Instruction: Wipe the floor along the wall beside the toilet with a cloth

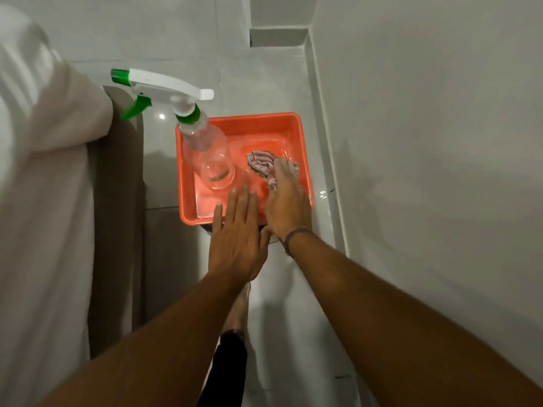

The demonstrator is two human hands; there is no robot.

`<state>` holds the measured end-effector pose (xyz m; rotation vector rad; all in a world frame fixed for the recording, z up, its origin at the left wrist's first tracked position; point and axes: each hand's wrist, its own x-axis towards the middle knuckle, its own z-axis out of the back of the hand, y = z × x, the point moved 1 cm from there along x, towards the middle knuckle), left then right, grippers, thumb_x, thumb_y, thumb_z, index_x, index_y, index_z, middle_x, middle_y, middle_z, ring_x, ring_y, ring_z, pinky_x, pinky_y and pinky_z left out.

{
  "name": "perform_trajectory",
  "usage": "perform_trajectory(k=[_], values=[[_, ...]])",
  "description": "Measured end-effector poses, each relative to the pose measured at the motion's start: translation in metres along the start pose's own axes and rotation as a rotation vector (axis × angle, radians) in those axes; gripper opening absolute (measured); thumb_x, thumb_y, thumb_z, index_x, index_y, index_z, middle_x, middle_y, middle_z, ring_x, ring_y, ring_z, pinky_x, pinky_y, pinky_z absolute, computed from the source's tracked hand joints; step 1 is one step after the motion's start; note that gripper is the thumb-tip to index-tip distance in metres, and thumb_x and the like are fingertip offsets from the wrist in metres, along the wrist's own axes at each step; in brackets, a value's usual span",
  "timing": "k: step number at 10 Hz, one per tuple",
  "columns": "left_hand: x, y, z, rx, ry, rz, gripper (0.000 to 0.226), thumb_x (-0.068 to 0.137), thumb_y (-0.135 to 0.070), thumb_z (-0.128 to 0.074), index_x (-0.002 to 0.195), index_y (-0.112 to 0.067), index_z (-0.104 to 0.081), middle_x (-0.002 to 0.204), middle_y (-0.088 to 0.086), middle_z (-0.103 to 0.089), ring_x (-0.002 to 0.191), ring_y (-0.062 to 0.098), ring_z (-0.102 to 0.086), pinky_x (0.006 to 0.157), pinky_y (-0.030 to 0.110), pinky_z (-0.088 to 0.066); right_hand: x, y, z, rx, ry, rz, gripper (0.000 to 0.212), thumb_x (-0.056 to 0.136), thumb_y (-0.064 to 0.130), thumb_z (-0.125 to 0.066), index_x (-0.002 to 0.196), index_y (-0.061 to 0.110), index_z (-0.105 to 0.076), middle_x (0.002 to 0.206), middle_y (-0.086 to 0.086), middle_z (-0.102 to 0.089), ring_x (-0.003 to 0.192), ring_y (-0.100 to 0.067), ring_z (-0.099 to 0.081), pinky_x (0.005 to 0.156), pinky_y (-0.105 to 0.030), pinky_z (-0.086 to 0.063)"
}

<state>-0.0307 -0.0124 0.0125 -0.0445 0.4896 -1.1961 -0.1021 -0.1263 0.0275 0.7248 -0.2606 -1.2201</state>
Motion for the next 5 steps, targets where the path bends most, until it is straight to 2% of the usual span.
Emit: perform_trajectory(k=[1, 2, 3, 4, 5], values=[[0.032, 0.022, -0.012, -0.023, 0.04, -0.001, 0.083, 0.11, -0.058, -0.019, 0.178, -0.011, -0.014, 0.189, 0.011, -0.006, 0.176, 0.03, -0.001, 0.142, 0.054, -0.001, 0.072, -0.002, -0.034, -0.152, 0.039, 0.037, 0.064, 0.101, 0.029, -0.05, 0.159, 0.015, -0.026, 0.168, -0.013, -0.029, 0.157, -0.032, -0.022, 0.126, -0.054, -0.024], [0.032, 0.026, -0.023, 0.011, 0.02, -0.019, 0.081, 0.111, -0.058, -0.025, 0.176, -0.01, -0.026, 0.187, 0.013, -0.02, 0.175, 0.032, -0.011, 0.142, 0.057, -0.008, 0.09, -0.016, -0.052, -0.289, 0.098, 0.047, 0.071, 0.101, 0.025, -0.056, 0.16, 0.013, -0.019, 0.17, -0.014, -0.022, 0.158, -0.033, -0.015, 0.127, -0.058, -0.022], [0.036, 0.027, -0.031, -0.017, -0.054, -0.024, 0.081, 0.111, -0.06, -0.032, 0.174, -0.009, -0.032, 0.184, 0.013, -0.028, 0.174, 0.031, -0.019, 0.141, 0.058, -0.014, 0.097, -0.03, -0.069, -0.436, 0.206, 0.048, 0.087, 0.102, 0.052, -0.05, 0.162, 0.014, -0.001, 0.173, -0.013, -0.001, 0.159, -0.034, 0.003, 0.129, -0.056, -0.005], [0.035, 0.03, -0.031, -0.033, -0.031, -0.015, 0.085, 0.111, -0.064, -0.028, 0.177, -0.011, -0.024, 0.186, 0.011, -0.019, 0.175, 0.028, -0.01, 0.142, 0.053, -0.003, 0.094, -0.025, -0.064, -0.451, 0.281, 0.052, 0.093, 0.1, 0.063, -0.04, 0.161, 0.012, 0.007, 0.172, -0.014, 0.008, 0.159, -0.034, 0.009, 0.129, -0.056, -0.001], [0.02, 0.019, -0.009, -0.034, 0.018, -0.021, 0.088, 0.109, -0.068, -0.019, 0.178, -0.012, -0.015, 0.188, 0.009, -0.009, 0.175, 0.026, 0.0, 0.14, 0.049, 0.008, 0.077, -0.009, -0.025, -0.355, 0.271, 0.05, 0.086, 0.103, 0.058, -0.034, 0.161, 0.013, 0.01, 0.172, -0.013, 0.013, 0.159, -0.031, 0.013, 0.13, -0.055, -0.005]])
